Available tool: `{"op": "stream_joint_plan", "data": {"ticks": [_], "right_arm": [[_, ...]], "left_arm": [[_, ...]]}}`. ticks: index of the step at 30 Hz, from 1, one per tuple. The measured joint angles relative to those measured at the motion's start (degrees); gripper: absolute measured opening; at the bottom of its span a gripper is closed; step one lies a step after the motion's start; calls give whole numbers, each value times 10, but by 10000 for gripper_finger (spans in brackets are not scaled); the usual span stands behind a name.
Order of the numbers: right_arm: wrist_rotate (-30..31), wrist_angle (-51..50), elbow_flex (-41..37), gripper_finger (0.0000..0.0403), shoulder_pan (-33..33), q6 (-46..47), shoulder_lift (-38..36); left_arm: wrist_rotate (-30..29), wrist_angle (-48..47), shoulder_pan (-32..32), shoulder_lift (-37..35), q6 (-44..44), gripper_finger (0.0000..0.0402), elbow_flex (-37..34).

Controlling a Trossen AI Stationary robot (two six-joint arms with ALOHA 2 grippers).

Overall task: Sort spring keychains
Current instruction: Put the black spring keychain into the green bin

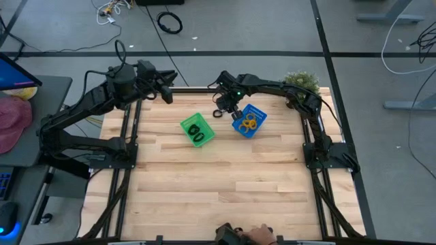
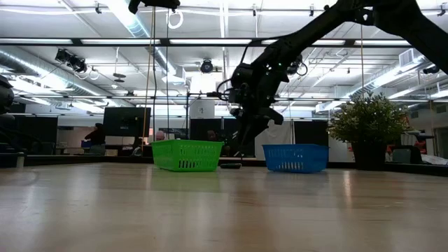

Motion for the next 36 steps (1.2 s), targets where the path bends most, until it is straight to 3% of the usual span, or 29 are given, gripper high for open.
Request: {"op": "stream_joint_plan", "data": {"ticks": [9,28,32,36], "right_arm": [[-41,9,-32,112,-35,-6,0],[-79,42,-33,112,-48,8,28],[-78,33,-28,112,-49,46,28],[-45,18,1,112,-42,143,10]], "left_arm": [[0,-1,0,0,0,69,0],[0,-4,0,0,-15,69,0],[0,-5,0,0,-15,69,0],[0,-5,7,0,-15,69,0]]}}
